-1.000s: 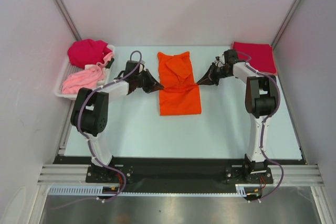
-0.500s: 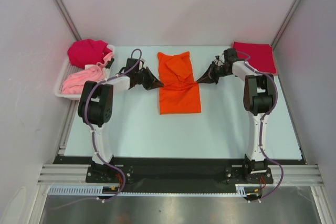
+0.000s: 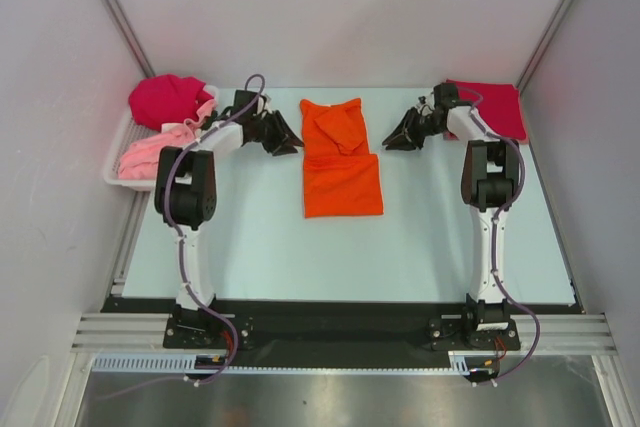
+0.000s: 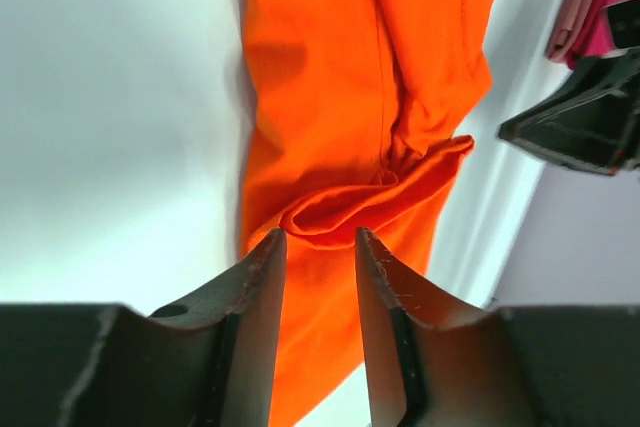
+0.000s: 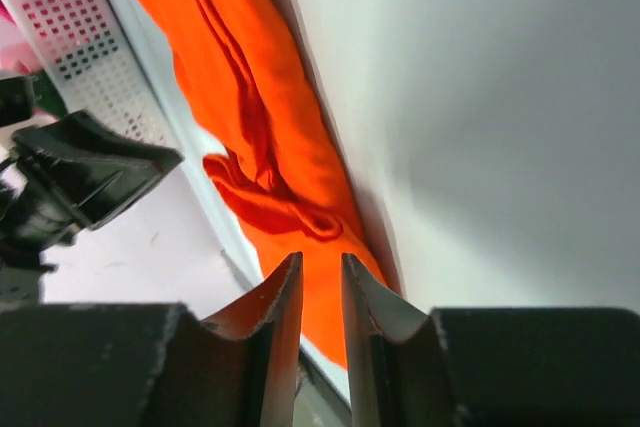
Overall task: Fold and stack the t-shirts
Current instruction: Fold the tshirt
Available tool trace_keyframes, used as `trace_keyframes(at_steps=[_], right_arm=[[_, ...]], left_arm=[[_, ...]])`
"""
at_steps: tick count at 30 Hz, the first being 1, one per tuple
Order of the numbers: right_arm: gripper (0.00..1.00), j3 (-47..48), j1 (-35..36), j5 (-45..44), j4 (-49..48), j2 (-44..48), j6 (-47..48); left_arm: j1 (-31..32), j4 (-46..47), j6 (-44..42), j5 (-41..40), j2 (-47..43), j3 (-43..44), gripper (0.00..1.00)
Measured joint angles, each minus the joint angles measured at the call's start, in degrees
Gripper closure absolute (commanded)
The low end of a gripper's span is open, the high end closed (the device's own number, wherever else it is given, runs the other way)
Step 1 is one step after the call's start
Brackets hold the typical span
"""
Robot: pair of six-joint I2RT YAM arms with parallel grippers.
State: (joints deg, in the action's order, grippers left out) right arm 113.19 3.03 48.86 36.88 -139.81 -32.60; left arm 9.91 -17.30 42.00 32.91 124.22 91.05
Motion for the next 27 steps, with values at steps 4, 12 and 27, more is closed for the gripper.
trace_keyframes(at_steps=[4,12,27], right_arm=[[0.66,7.65,-0.85,-5.01,7.1,-0.59,4.81],[0.63,-9.81,2.21,-9.18,8.0,14.73,8.79],[0.91,-22.6,10.1,1.86,-16.48,10.64,-4.81]], left_arm=[[-0.72,-4.7,-5.16,-2.29,-2.01,3.1,0.58],[3.04,-0.33,-7.65,0.9,-17.35,-12.2,0.58],[9.2,24.79,6.27,9.05,-3.8,-18.62,0.62]])
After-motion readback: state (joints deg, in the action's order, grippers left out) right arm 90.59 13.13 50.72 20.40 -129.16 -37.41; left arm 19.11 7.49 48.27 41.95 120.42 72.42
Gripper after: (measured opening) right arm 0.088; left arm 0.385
